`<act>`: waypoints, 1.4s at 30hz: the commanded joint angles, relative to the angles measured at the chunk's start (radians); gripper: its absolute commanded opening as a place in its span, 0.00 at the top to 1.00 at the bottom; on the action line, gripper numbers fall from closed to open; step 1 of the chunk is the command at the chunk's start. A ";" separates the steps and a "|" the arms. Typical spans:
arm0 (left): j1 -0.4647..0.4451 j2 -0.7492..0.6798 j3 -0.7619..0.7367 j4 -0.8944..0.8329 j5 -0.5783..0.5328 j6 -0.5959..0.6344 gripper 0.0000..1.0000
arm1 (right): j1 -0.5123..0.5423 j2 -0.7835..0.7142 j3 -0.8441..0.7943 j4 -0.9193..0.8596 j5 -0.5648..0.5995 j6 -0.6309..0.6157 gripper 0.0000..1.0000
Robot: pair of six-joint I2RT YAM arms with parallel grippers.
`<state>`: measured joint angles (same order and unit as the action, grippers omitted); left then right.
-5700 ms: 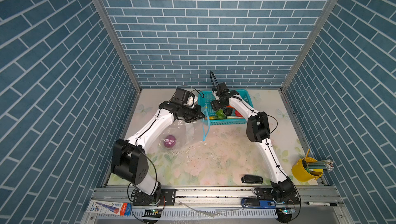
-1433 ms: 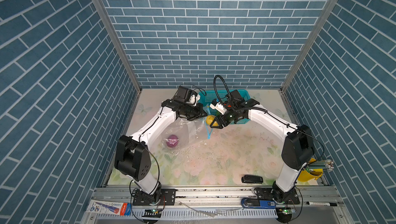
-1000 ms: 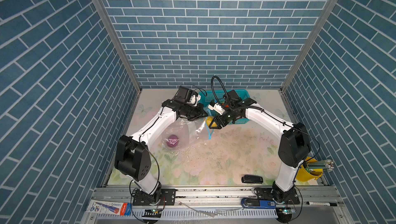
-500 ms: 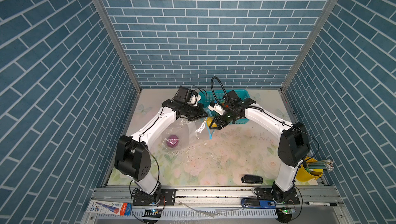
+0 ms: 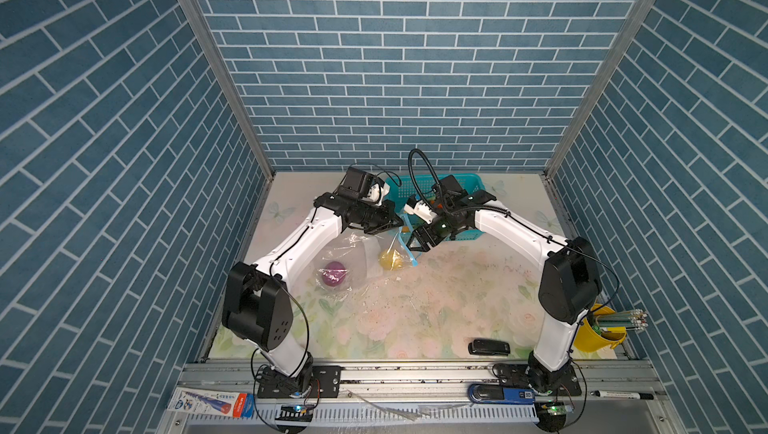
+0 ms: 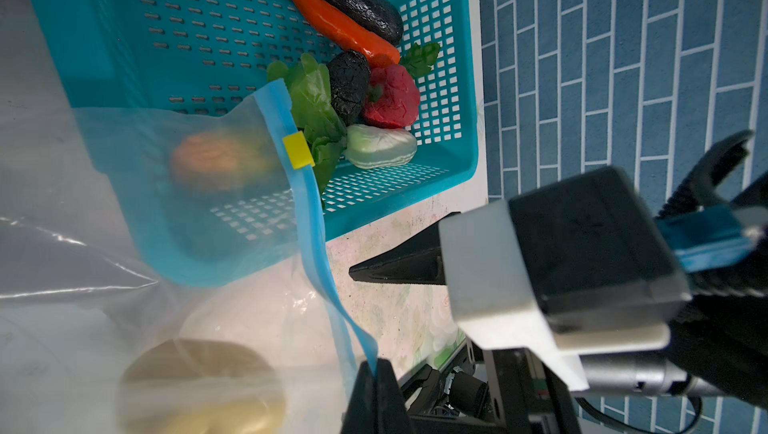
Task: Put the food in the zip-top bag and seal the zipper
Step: 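Open the right gripper to drop the potato into the bag, then move the right gripper back over the basket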
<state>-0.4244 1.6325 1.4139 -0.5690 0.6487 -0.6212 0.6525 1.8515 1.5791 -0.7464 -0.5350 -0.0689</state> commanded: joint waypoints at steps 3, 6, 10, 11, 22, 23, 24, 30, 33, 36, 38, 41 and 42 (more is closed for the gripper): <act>-0.006 -0.034 -0.010 0.001 -0.001 0.000 1.00 | 0.006 -0.012 0.029 0.002 0.010 -0.032 0.23; -0.007 -0.036 -0.009 -0.001 -0.004 0.002 1.00 | 0.006 -0.022 0.033 -0.003 0.009 -0.033 0.24; -0.006 -0.042 -0.010 -0.013 -0.010 0.009 1.00 | -0.002 -0.054 0.041 -0.025 0.034 -0.046 0.25; -0.004 -0.046 -0.010 -0.014 -0.012 0.011 1.00 | -0.008 -0.063 0.041 -0.028 0.040 -0.046 0.25; -0.004 -0.067 -0.035 -0.008 -0.023 0.012 1.00 | -0.135 -0.106 0.098 -0.101 0.188 -0.058 0.31; -0.004 -0.067 -0.034 -0.008 -0.023 0.012 1.00 | -0.148 -0.091 0.118 -0.117 0.197 -0.064 0.32; -0.004 -0.068 -0.035 -0.006 -0.025 0.013 1.00 | -0.160 -0.074 0.139 -0.141 0.200 -0.071 0.33; -0.004 -0.075 -0.040 -0.008 -0.026 0.009 1.00 | -0.212 0.020 0.228 -0.208 0.188 -0.106 0.36; -0.005 -0.080 -0.046 -0.006 -0.027 0.008 1.00 | -0.223 0.061 0.262 -0.222 0.231 -0.118 0.37; -0.004 -0.082 -0.049 -0.003 -0.027 0.007 1.00 | -0.229 0.104 0.298 -0.243 0.281 -0.130 0.38; -0.005 -0.082 -0.047 -0.004 -0.027 0.006 1.00 | -0.233 0.131 0.321 -0.253 0.305 -0.138 0.39; -0.005 -0.081 -0.047 -0.004 -0.026 0.007 1.00 | -0.237 0.178 0.351 -0.264 0.335 -0.154 0.41; -0.005 -0.082 -0.046 -0.005 -0.026 0.007 1.00 | -0.239 0.194 0.359 -0.268 0.342 -0.164 0.41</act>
<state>-0.4244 1.5761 1.3758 -0.5701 0.6258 -0.6205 0.4187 2.0117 1.8778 -0.9665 -0.2443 -0.1661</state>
